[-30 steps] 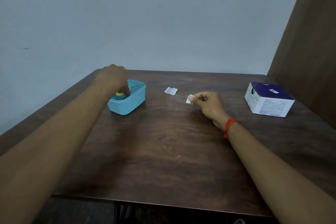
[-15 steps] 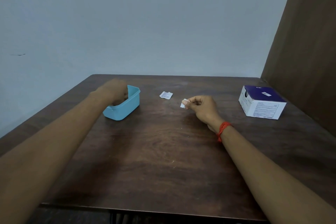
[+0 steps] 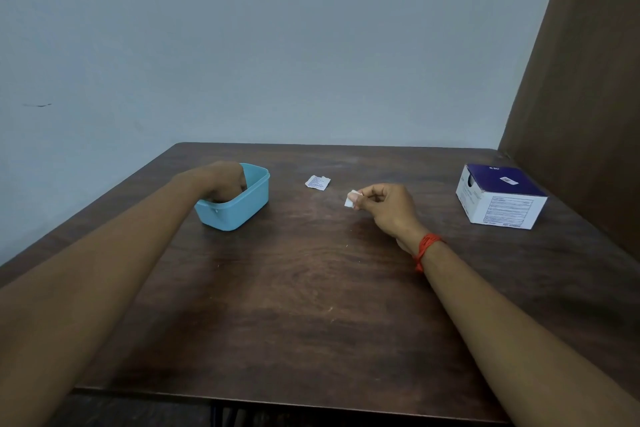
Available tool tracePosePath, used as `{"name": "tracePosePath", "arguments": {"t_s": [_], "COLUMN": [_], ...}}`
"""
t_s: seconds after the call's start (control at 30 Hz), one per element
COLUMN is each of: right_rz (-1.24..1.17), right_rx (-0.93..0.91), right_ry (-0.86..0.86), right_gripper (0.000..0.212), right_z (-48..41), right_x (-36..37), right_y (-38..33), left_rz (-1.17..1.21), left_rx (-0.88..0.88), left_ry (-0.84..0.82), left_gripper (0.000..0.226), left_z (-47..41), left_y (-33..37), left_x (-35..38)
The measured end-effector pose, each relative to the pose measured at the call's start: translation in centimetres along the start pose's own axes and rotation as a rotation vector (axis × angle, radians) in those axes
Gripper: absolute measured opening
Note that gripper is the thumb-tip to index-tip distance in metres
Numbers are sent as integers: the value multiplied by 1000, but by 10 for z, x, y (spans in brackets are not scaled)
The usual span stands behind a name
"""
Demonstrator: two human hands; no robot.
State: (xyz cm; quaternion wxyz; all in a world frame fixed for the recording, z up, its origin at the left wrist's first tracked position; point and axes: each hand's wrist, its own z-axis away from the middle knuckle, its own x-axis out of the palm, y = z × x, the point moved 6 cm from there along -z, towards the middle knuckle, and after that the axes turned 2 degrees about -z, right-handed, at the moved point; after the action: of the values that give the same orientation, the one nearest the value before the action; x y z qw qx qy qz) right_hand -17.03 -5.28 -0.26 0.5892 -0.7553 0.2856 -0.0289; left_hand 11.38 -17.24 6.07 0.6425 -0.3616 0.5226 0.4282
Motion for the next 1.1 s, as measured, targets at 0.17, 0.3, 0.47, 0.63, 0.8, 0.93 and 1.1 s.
{"name": "tracePosePath", "arguments": {"t_s": [0.17,0.3,0.47,0.63,0.8,0.93,1.1], "right_rz": [9,12,17,31,28,33,27], "right_rx": [10,4,4,7,13,5,6], "right_ry": [-13,-5,-7,-7,-14,-14,-9], "right_gripper": [20,21,20,19,17,21,19], "right_z": [-2,-2,-1,-3,-3,-3,-4], "right_x": [0,-1,0,-1,1,1,0], "right_y": [1,1,3,2,3,4,4], "left_rz": [238,437,500,479,383,289,36], "left_rx": [-44,-59,-65,-73,-28,-10,-55], "left_ry": [-16,16,9,22,-11,-2,113], "left_gripper": [20,15,14,10,11,21,20], "left_z": [1,4,6,4,2,2,-3], "left_y": [-6,-12,-20,-23,-20,-15,-7], "left_x": [-9,-27,-28,-22,-13,-10,-8]}}
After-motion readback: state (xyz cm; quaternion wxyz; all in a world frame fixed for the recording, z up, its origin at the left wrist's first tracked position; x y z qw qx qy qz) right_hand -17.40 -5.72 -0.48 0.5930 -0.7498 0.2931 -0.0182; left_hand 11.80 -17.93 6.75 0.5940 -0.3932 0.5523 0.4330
